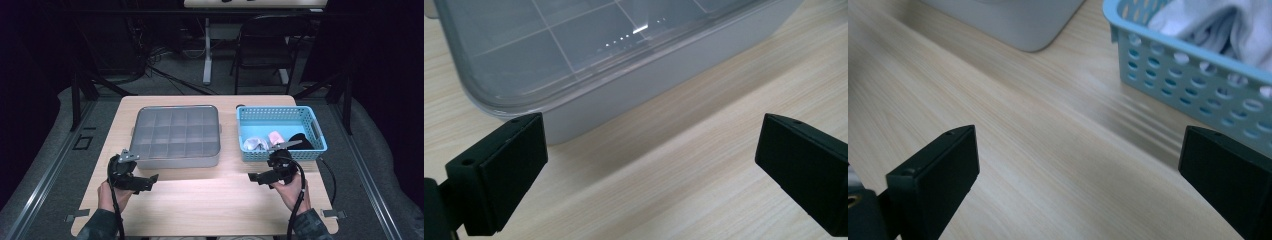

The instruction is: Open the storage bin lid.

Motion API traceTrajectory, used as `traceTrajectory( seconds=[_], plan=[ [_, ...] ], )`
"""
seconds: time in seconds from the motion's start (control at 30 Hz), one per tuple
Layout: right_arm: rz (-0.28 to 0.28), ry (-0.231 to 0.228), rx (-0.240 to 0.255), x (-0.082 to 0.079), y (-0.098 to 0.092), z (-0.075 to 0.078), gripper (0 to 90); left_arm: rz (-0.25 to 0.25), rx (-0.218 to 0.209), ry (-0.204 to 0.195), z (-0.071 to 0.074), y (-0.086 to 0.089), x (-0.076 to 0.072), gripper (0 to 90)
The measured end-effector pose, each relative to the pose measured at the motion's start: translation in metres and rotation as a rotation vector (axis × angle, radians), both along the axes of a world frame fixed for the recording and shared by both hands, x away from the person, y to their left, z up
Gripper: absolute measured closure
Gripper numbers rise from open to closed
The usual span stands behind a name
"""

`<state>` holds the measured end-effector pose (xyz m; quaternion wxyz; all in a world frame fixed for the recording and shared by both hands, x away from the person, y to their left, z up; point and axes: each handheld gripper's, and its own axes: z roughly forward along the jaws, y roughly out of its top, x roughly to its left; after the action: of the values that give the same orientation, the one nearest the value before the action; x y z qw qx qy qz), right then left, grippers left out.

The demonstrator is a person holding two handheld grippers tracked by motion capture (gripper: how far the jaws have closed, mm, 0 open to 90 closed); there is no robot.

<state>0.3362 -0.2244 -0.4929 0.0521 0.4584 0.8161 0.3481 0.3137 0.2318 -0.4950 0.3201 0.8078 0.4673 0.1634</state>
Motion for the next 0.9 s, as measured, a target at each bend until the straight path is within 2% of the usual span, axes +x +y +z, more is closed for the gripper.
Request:
traceTrajectory(
  seconds=[0.17, 0.27, 0.3, 0.33, 0.37, 0.4, 0.43, 0.53, 0.57, 0.6, 0.7, 0.83, 0.9],
  plan=[
    [0.021, -0.014, 0.013, 0.007, 0.008, 0.009, 2.2, 0.012, -0.018, 0.005, 0.006, 0.010, 0.007, 0.4],
    [0.039, -0.027, 0.029, 0.016, 0.017, 0.016, 3.0, 0.021, -0.010, -0.013, 0.009, 0.013, 0.010, 0.4],
    [0.039, -0.027, 0.029, 0.016, 0.017, 0.016, 3.0, 0.017, -0.025, -0.006, 0.010, 0.015, 0.012, 0.4],
    [0.050, -0.034, 0.041, 0.022, 0.022, 0.019, 3.4, 0.026, -0.041, -0.004, 0.013, 0.018, 0.015, 0.4],
    [0.050, -0.034, 0.041, 0.022, 0.022, 0.019, 3.4, 0.026, -0.041, -0.004, 0.013, 0.018, 0.015, 0.4],
    [0.061, -0.021, 0.050, 0.028, 0.027, 0.022, 4.1, 0.033, -0.037, -0.006, 0.016, 0.021, 0.019, 0.4],
    [0.064, -0.022, 0.057, 0.031, 0.029, 0.022, 4.4, 0.036, -0.055, -0.006, 0.017, 0.024, 0.023, 0.4],
    [0.073, -0.024, 0.071, 0.043, 0.038, 0.026, 5.1, 0.045, -0.059, -0.003, 0.021, 0.029, 0.029, 0.4],
    [0.073, -0.024, 0.071, 0.043, 0.038, 0.026, 5.1, 0.044, -0.066, 0.005, 0.022, 0.032, 0.032, 0.4],
    [0.077, -0.022, 0.089, 0.053, 0.043, 0.029, 6.2, 0.053, -0.086, 0.015, 0.025, 0.037, 0.039, 0.4],
    [0.088, -0.016, 0.094, 0.060, 0.046, 0.031, 7.4, 0.056, -0.097, 0.026, 0.028, 0.043, 0.044, 0.4],
    [0.084, -0.003, 0.119, 0.077, 0.053, 0.031, 9.9, 0.074, -0.120, 0.048, 0.031, 0.051, 0.059, 0.4],
    [0.082, -0.004, 0.127, 0.082, 0.056, 0.033, 10.5, 0.091, -0.124, 0.045, 0.031, 0.053, 0.067, 0.3]
  ],
)
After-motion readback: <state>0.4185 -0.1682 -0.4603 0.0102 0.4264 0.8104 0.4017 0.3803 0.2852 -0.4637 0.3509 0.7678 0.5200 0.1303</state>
